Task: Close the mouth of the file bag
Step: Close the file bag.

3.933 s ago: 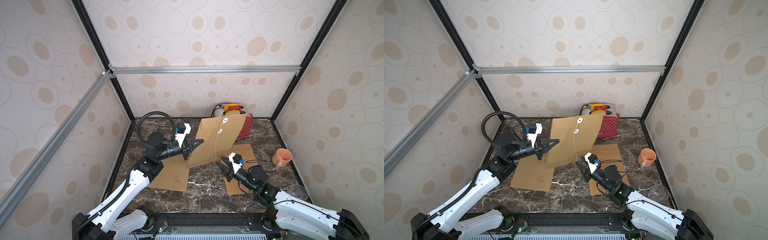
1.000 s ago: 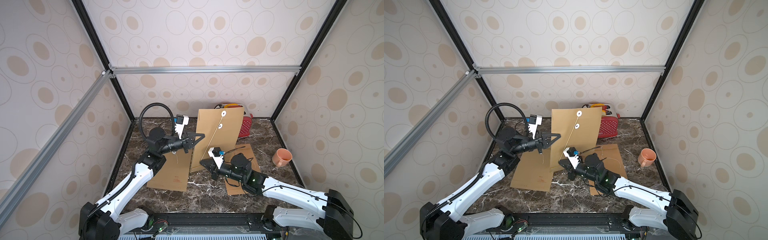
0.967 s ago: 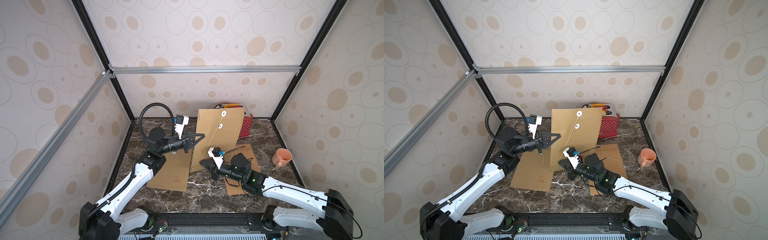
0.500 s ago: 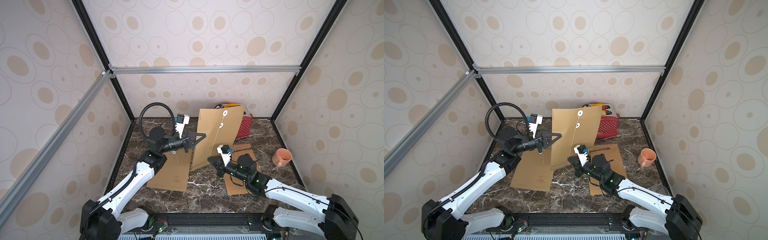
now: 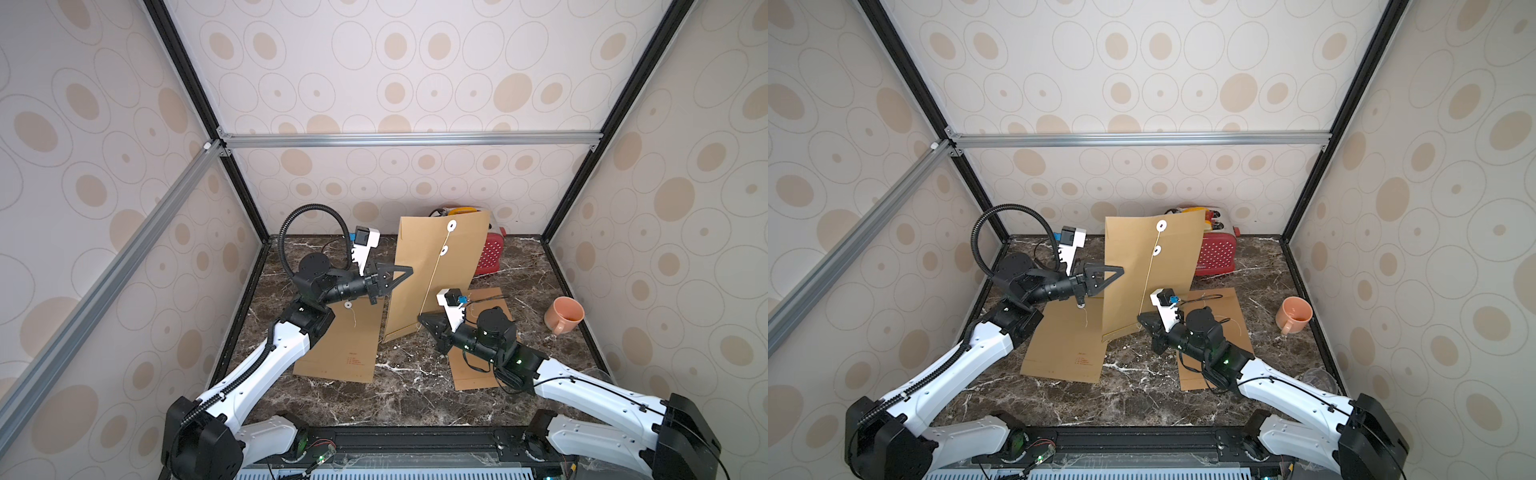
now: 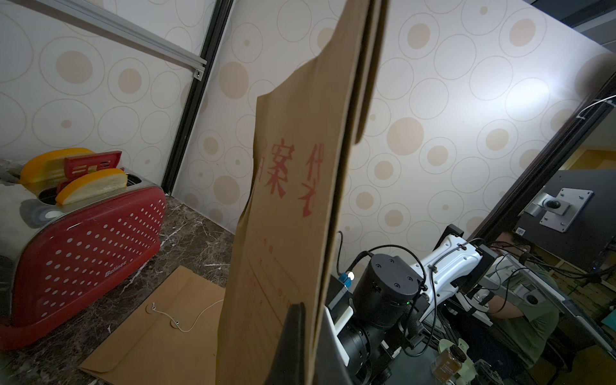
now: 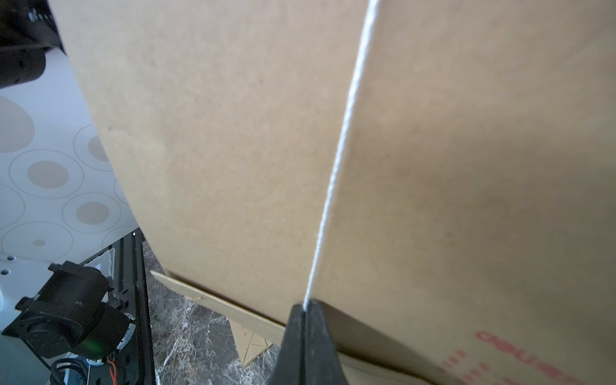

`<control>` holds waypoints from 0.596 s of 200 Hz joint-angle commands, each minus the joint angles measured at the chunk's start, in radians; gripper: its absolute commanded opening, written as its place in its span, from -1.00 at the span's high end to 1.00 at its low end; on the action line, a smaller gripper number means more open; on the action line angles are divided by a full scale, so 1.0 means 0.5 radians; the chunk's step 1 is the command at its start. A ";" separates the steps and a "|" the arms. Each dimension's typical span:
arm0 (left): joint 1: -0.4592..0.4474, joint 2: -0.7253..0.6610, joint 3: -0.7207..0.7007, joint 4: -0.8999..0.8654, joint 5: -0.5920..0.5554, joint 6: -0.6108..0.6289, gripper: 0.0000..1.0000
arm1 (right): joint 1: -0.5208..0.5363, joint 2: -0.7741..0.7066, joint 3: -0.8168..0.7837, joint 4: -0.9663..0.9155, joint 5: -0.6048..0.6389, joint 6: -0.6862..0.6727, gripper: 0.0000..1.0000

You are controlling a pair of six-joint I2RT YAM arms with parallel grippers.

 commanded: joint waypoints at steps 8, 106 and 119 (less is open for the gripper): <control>0.007 -0.015 0.104 0.093 0.056 -0.046 1.00 | -0.231 -0.210 -0.059 -0.136 -0.012 0.112 1.00; 0.002 0.048 0.092 0.218 0.086 -0.160 1.00 | -0.868 -0.213 0.620 -1.179 -0.280 -0.201 1.00; 0.002 0.040 0.098 0.213 0.092 -0.157 1.00 | -1.004 -0.167 0.714 -1.269 -0.327 -0.195 1.00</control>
